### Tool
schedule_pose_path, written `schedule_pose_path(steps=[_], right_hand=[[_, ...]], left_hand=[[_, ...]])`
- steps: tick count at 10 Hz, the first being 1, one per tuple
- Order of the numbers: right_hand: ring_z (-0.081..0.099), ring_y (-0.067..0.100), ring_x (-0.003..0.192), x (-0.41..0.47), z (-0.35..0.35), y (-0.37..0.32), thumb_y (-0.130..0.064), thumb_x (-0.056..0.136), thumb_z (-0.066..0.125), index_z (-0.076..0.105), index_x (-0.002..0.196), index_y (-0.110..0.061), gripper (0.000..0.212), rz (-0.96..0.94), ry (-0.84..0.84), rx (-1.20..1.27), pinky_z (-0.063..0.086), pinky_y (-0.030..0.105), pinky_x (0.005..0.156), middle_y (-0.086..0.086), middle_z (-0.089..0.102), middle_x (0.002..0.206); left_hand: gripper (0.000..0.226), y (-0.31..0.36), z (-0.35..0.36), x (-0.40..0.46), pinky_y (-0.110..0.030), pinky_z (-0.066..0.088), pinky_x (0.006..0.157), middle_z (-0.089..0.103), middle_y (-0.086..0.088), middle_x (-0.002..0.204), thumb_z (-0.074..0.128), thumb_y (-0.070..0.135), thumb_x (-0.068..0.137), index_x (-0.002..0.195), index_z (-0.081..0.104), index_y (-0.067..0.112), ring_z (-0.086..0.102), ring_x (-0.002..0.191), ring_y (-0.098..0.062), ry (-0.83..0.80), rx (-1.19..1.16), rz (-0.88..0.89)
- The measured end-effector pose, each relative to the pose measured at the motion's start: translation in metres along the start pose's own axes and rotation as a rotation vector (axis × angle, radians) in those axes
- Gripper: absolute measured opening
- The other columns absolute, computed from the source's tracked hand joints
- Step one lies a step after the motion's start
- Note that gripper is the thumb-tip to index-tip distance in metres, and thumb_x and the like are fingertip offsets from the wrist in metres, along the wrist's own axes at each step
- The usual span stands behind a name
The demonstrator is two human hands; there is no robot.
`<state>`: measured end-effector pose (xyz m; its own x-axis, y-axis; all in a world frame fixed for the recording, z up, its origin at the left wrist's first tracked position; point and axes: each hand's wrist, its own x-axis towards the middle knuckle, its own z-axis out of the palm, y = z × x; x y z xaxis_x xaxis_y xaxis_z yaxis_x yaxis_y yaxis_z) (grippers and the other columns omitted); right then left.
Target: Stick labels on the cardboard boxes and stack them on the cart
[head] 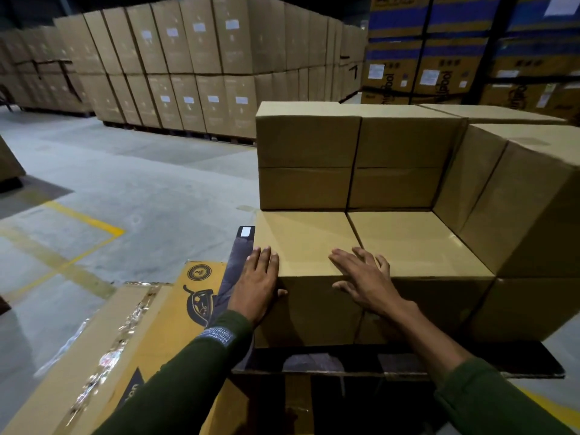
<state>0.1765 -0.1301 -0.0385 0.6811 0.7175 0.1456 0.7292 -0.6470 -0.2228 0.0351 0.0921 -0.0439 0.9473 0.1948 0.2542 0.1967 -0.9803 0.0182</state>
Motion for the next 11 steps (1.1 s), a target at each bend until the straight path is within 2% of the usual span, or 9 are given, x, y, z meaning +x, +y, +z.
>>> schedule_pose_path(steps=[2,5,7,8,9,10,11], right_hand=[[0.009,0.022,0.152,0.002,-0.001,-0.002,-0.048,0.094,0.056,0.023,0.152,-0.043,0.066,0.015,-0.002,0.015,0.006,0.061,0.119,-0.017,0.016,0.163],[0.008,0.022,0.152,0.001,0.001,-0.004,-0.048,0.095,0.054,0.02,0.153,-0.041,0.067,0.025,-0.001,-0.025,0.007,0.061,0.12,-0.016,0.013,0.164],[0.006,0.021,0.153,0.0,0.003,-0.004,-0.05,0.096,0.051,0.016,0.154,-0.042,0.068,0.026,-0.011,-0.059,0.006,0.061,0.119,-0.017,0.01,0.164],[0.006,0.022,0.153,-0.002,0.002,-0.004,-0.051,0.097,0.049,0.013,0.154,-0.042,0.068,0.014,-0.017,-0.075,0.007,0.062,0.119,-0.017,0.008,0.165],[0.005,0.024,0.153,-0.003,-0.002,-0.005,-0.057,0.096,0.047,0.008,0.155,-0.04,0.073,0.01,-0.053,-0.078,0.005,0.062,0.118,-0.015,0.006,0.165],[0.0,0.024,0.153,-0.002,-0.004,-0.002,-0.067,0.093,0.042,-0.003,0.156,-0.035,0.084,0.003,-0.087,-0.017,0.004,0.062,0.119,-0.007,0.004,0.166],[-0.002,0.023,0.153,-0.007,-0.016,0.001,-0.064,0.094,0.042,-0.002,0.157,-0.029,0.084,0.007,0.001,0.02,0.007,0.059,0.121,-0.002,0.001,0.166]], left_hand=[[0.084,-0.001,-0.001,0.004,-0.035,-0.009,0.113,0.002,-0.017,0.164,0.053,0.045,0.097,0.156,0.006,0.006,-0.002,0.151,-0.034,-0.026,0.016,0.001],[0.088,-0.011,0.0,0.008,-0.036,-0.009,0.114,-0.003,-0.015,0.164,0.055,0.044,0.097,0.156,-0.001,0.009,-0.006,0.15,-0.034,-0.1,0.024,0.036],[0.093,-0.011,-0.005,0.008,-0.047,0.002,0.123,-0.002,-0.018,0.164,0.056,0.048,0.094,0.156,-0.002,0.008,-0.005,0.15,-0.038,-0.157,0.074,0.063],[0.094,-0.012,-0.005,0.008,-0.052,0.005,0.122,-0.007,-0.017,0.164,0.055,0.048,0.095,0.156,-0.006,0.01,-0.009,0.149,-0.037,-0.206,0.083,0.062],[0.094,-0.011,-0.011,0.007,-0.053,0.0,0.12,-0.011,-0.015,0.164,0.053,0.05,0.095,0.156,-0.008,0.012,-0.013,0.149,-0.036,-0.245,0.091,0.05],[0.094,-0.012,-0.013,0.007,-0.057,-0.011,0.115,-0.022,-0.011,0.162,0.042,0.062,0.095,0.155,-0.013,0.015,-0.023,0.147,-0.032,-0.283,0.106,0.052],[0.093,-0.01,-0.022,0.006,-0.058,-0.016,0.11,-0.026,-0.009,0.16,0.028,0.071,0.093,0.155,-0.013,0.016,-0.029,0.145,-0.029,-0.187,0.143,0.066]])
